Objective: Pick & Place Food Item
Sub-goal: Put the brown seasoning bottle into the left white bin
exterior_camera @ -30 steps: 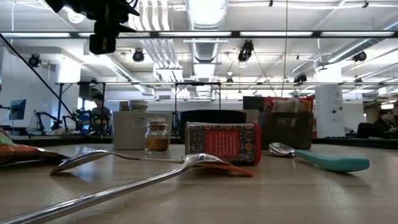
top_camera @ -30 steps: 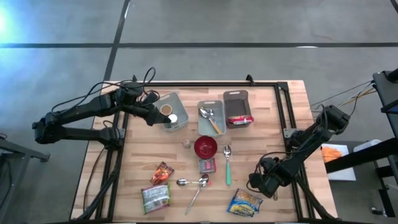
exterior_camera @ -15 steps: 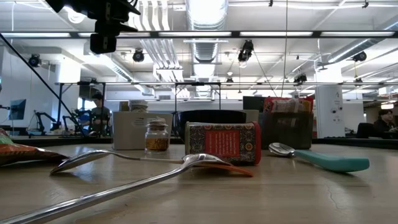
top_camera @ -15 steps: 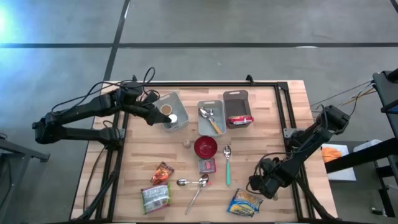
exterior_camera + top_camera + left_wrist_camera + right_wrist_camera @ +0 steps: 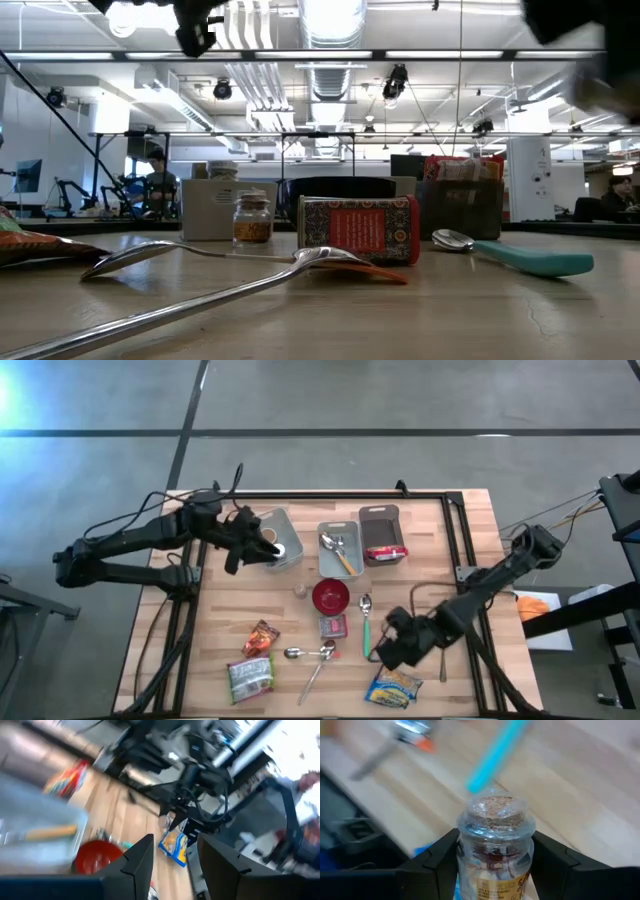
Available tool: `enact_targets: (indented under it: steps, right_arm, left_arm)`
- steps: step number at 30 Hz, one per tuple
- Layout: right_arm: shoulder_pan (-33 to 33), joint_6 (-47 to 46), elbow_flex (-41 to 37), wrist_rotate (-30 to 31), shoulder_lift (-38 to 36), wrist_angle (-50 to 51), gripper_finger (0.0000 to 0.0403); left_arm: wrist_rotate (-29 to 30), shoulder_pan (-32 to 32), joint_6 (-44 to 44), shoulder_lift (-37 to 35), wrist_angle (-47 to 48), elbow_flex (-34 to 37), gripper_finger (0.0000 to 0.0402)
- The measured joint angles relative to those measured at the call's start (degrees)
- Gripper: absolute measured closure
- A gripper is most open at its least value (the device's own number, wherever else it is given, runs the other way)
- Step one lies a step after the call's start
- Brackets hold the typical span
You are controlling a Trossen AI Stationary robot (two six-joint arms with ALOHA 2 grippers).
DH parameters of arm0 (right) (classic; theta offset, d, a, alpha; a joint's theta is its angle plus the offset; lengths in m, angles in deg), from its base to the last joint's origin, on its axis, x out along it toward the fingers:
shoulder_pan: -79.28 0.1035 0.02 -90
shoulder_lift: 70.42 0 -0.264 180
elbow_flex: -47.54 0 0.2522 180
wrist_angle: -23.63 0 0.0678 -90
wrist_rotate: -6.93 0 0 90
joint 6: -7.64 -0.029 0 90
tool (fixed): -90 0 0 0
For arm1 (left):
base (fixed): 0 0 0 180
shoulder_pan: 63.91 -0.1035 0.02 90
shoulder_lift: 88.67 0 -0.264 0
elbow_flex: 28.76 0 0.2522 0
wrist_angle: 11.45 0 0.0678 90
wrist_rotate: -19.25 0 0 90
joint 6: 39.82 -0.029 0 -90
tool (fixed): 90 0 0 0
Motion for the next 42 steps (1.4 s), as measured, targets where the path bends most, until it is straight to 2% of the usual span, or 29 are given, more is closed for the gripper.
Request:
enact_targets:
  steps: [4,7,12,16,21,27,32,37,42]
  right_arm:
    - [-6.0,11.8,4.8,0.0,0.0,-3.2,0.0216]
    - [-10.6,20.6,8.6,-1.0,0.0,-6.3,0.0216]
    - [-17.6,31.9,14.6,-7.0,0.0,-9.4,0.0216]
    - [-22.2,36.4,17.1,-13.2,0.0,-13.1,0.0216]
    - [-26.7,36.6,17.7,-20.2,0.0,-19.8,0.0216]
    - [-29.6,34.8,17.4,-25.0,0.0,-23.9,0.0216]
    - [-31.4,32.9,17.3,-29.4,1.3,-26.9,0.0216]
    - [-32.1,29.2,17.6,-36.4,5.2,-35.9,0.0216]
    - [-32.2,26.9,19.5,-41.2,8.7,-42.9,0.0216]
  left_arm:
    - [3.9,5.2,-9.9,0.0,-4.8,0.0,0.0245]
    - [9.5,9.6,-18.4,0.0,-6.8,0.0,0.0245]
    - [18.5,16.3,-32.9,0.0,-7.3,0.0,0.0245]
    - [22.7,19.5,-37.0,0.0,-7.5,0.0,0.0244]
    - [23.1,20.8,-37.4,0.0,-8.7,0.0,0.022]
    - [23.0,20.9,-37.3,0.6,-8.9,0.0,0.0136]
    - [21.0,20.9,-35.5,4.0,-13.9,0.0,0.0082]
    - [16.3,21.0,-33.3,7.9,-21.7,0.0,0.0067]
    - [11.8,20.9,-31.4,8.0,-24.0,0.0,0.0066]
